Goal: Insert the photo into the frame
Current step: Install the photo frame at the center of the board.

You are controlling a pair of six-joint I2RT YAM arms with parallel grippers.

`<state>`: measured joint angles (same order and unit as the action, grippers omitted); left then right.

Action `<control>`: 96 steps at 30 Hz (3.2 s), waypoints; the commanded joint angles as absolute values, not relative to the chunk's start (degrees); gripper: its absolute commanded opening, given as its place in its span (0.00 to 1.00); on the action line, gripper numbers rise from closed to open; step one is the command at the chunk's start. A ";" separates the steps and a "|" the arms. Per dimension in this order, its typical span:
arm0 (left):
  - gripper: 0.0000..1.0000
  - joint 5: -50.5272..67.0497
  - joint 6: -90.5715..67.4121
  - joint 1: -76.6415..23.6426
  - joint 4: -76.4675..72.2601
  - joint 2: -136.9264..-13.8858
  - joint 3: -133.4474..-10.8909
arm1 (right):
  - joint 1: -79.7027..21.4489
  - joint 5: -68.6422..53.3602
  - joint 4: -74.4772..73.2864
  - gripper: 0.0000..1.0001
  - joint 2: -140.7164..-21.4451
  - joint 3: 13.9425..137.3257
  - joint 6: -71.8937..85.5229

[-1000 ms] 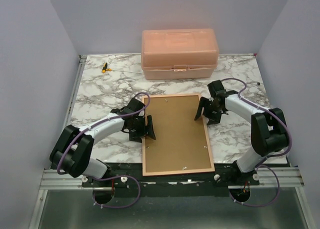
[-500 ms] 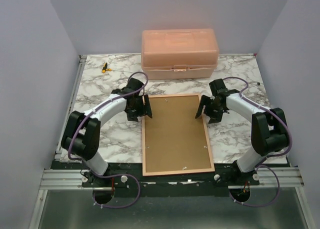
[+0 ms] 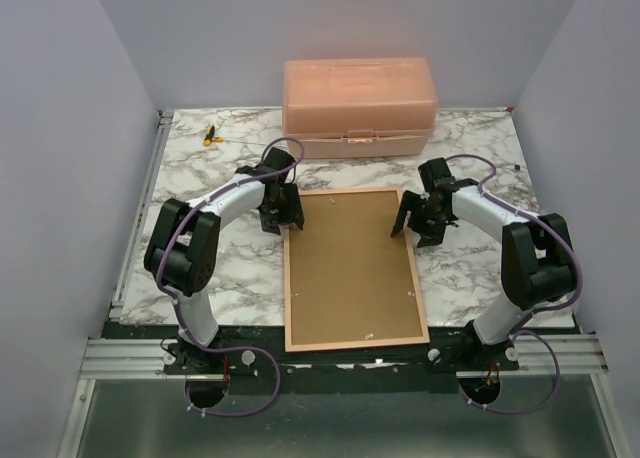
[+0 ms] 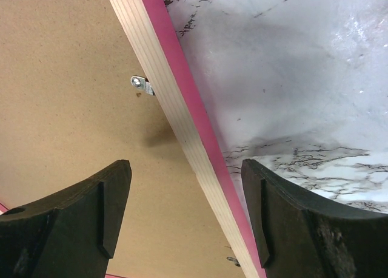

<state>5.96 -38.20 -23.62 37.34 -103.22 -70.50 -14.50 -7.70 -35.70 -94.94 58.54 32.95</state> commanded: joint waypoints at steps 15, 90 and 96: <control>0.34 -2.88 -36.09 -24.87 38.87 -110.61 -74.58 | -13.89 -7.76 -35.07 0.81 -96.59 58.49 32.35; 0.32 20.24 -38.18 -13.80 23.41 -91.12 -47.12 | -37.90 -30.63 -15.38 0.66 -127.40 92.86 45.13; 0.30 20.00 -38.23 -13.80 23.28 -92.04 -46.85 | -39.03 -30.61 -15.46 0.65 -129.69 93.53 44.64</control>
<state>20.62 -38.87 -13.85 22.98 -90.35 -48.03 -37.74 -29.52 -16.53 -126.89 92.75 44.21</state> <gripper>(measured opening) 0.305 0.657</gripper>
